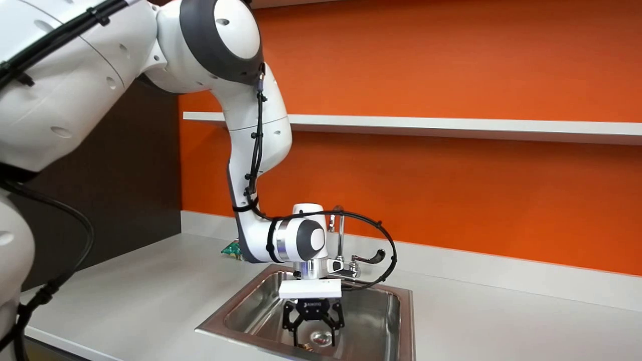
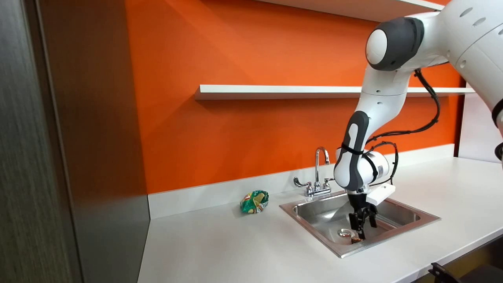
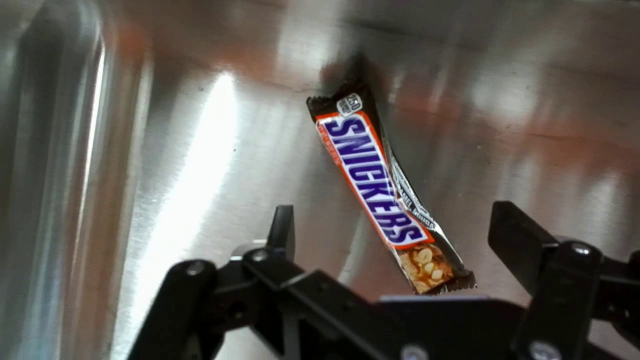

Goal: Shift the snickers bar to the counter on the left

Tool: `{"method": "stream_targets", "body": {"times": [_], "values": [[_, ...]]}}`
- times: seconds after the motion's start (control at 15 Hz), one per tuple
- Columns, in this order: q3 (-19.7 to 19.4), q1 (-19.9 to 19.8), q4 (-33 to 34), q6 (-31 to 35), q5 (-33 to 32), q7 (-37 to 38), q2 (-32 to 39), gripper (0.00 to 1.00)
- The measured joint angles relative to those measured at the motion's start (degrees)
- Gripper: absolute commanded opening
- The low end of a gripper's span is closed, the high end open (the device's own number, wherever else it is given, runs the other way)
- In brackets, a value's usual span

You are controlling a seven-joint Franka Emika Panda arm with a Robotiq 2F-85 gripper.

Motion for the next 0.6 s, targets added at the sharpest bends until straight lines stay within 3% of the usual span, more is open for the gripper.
{"method": "stream_targets", "body": {"times": [0.6], "values": [[1.6,-1.8,2.7,0.1,-1.1,-9.2,2.7,1.00]]}}
